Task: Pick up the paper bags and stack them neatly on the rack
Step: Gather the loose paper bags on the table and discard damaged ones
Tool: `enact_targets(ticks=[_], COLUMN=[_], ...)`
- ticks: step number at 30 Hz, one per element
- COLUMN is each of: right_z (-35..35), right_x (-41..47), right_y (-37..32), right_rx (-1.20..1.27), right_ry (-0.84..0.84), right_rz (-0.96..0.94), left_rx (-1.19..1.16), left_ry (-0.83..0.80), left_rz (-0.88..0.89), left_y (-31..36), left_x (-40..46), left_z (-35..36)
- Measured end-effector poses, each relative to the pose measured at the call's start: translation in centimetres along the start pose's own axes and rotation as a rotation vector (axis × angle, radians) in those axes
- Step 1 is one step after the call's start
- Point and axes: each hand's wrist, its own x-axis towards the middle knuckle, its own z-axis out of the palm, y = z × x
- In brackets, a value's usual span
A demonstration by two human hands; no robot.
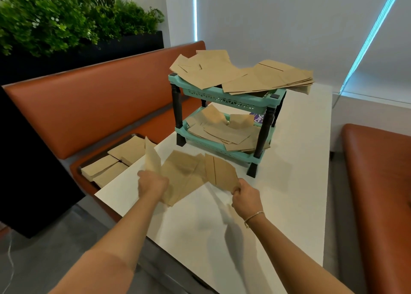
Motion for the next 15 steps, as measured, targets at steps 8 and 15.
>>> enact_targets(ticks=[8, 15], right_z=[-4.7, -13.2], right_x=[-1.7, -4.7], right_y=[2.5, 10.3], right_rx=[0.07, 0.14], right_ry=[0.057, 0.081], right_rz=[-0.005, 0.086], left_rx=[0.222, 0.516], left_ry=[-0.233, -0.423], left_rz=[0.173, 0.394], left_y=[5.0, 7.2], left_x=[-9.4, -21.2], left_z=[2.2, 8.7])
